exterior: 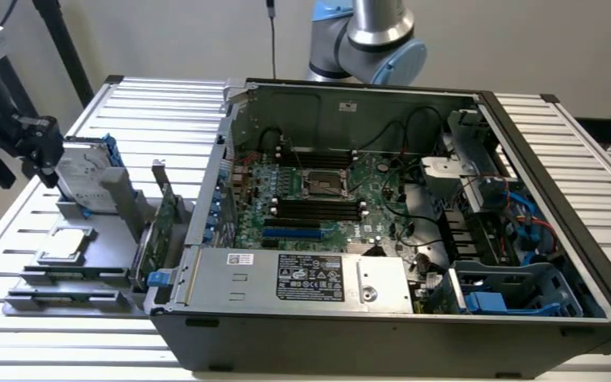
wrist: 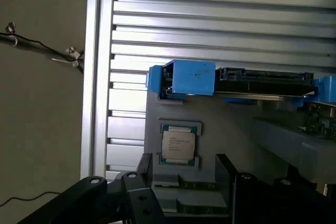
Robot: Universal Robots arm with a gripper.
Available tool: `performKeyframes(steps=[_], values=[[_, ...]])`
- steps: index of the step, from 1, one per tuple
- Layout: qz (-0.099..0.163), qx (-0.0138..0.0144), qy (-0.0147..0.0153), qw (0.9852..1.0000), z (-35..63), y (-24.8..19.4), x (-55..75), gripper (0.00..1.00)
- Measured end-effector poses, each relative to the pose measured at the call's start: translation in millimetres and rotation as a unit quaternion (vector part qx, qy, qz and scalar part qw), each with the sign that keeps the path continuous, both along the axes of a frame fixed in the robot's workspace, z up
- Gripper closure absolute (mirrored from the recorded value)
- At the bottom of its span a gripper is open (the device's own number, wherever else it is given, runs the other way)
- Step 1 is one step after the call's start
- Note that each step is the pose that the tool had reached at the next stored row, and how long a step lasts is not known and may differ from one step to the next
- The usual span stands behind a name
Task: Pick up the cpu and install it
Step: 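Pick up the cpu and move it towards the insertion slot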
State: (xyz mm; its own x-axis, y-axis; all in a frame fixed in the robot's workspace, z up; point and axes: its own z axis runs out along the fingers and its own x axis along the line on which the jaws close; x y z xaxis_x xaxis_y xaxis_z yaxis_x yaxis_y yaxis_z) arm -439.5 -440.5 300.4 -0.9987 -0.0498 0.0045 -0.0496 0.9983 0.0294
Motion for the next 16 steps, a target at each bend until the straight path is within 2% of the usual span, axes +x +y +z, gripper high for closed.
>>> performKeyframes(steps=[16], values=[[-0.009,0.0,0.0001,1.0,-29.0,-1.1,-2.6,0.4]])
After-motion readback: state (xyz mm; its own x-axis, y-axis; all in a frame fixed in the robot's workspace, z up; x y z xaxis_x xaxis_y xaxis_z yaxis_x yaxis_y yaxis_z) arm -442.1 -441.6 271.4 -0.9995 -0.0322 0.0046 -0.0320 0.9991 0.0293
